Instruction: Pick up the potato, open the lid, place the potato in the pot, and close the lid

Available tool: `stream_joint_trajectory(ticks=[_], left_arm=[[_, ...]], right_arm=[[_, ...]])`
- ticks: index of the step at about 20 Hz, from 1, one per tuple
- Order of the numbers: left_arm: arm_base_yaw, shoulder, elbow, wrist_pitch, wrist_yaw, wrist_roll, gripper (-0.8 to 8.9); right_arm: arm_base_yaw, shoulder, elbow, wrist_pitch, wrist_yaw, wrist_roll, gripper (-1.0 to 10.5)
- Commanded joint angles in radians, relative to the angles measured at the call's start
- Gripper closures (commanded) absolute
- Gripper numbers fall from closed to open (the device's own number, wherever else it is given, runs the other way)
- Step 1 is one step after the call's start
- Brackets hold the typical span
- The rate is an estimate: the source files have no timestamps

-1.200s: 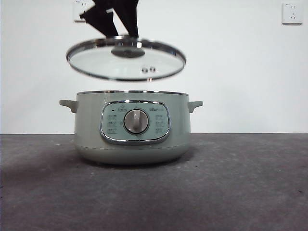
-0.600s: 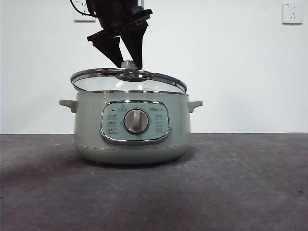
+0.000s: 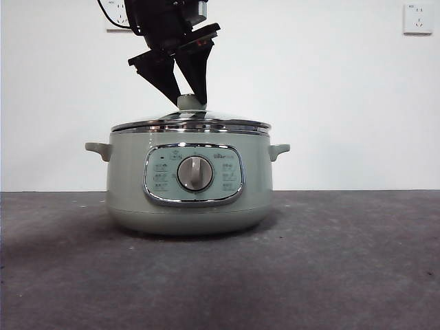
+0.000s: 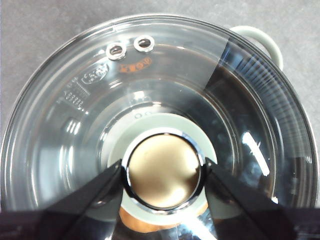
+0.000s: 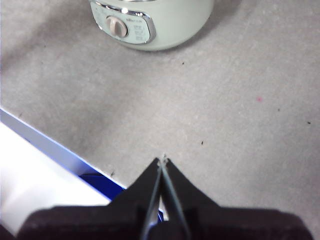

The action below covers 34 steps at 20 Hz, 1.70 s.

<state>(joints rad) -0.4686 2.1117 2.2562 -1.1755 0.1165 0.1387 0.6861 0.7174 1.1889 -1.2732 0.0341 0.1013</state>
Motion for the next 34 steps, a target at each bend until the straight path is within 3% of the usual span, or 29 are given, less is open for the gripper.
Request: stream_joint_trajectory(ticks=[1, 7, 13, 15, 18, 19, 25, 28, 29, 30, 31, 34], left_arm=[[-0.002, 0.019, -0.055, 0.016, 0.006, 0.0, 8.26], [-0.012, 0.019, -0.071, 0.029, -0.076, 0.028, 8.26], [-0.013, 0.019, -0.071, 0.067, -0.03, 0.005, 8.08], [-0.013, 0.019, -0.071, 0.068, -0.031, -0.024, 6.78], [-0.013, 0.018, -0.07, 0.087, -0.031, -0.066, 3.52], [-0.013, 0.018, -0.068, 0.092, -0.028, -0.068, 3.34], [-0.013, -0.074, -0.062, 0.087, -0.032, -0.087, 3.38], [-0.013, -0.178, -0.062, 0.009, -0.032, -0.103, 3.79], [-0.013, -0.213, -0.062, -0.034, -0.031, -0.102, 5.28], [-0.013, -0.251, -0.062, -0.079, -0.031, -0.095, 7.52], [-0.013, -0.285, -0.062, -0.117, -0.029, -0.079, 8.11], [-0.022, -0.383, -0.063, -0.145, 0.002, -0.068, 8.22]], right_arm=[[0.002, -0.002, -0.009, 0.025, -0.001, 0.008, 9.5], [0.002, -0.002, -0.009, 0.047, -0.001, -0.001, 9.5], [0.002, -0.002, -0.009, 0.048, -0.001, -0.003, 9.5], [0.002, -0.002, -0.009, 0.048, 0.0, -0.003, 9.5], [0.002, -0.002, -0.009, 0.054, 0.0, -0.003, 9.5], [0.002, -0.002, -0.009, 0.055, 0.0, -0.003, 9.5], [0.002, -0.001, -0.009, 0.054, 0.0, -0.003, 9.5], [0.002, -0.001, -0.009, 0.054, 0.005, 0.001, 9.5], [0.002, 0.0, -0.009, 0.054, 0.016, 0.001, 9.5], [0.002, 0.0, -0.009, 0.054, 0.027, 0.001, 9.5], [0.002, 0.0, -0.009, 0.054, 0.03, 0.001, 9.5], [0.002, 0.0, -0.009, 0.054, 0.03, 0.001, 9.5]])
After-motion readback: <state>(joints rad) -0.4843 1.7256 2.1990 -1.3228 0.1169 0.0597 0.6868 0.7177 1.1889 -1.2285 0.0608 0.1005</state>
